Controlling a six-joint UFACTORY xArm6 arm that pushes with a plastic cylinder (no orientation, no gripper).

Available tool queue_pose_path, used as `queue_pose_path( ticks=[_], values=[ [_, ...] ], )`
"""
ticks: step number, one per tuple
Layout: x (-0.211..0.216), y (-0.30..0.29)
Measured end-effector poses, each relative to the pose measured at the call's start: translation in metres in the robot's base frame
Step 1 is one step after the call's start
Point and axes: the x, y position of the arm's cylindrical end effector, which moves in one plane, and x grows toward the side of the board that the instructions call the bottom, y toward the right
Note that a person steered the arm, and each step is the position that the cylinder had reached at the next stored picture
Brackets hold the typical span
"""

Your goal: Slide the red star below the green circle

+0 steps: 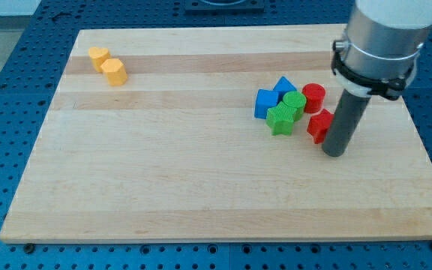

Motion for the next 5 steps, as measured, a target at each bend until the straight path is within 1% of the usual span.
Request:
queue_pose_path(
  ticks=[1, 2, 3, 4, 5],
  values=[
    [0.000, 0.008],
    [0.006, 0.049],
    [-0.023, 0.100],
    [-0.014, 0.095],
    [-0.014, 0.078]
  ],
)
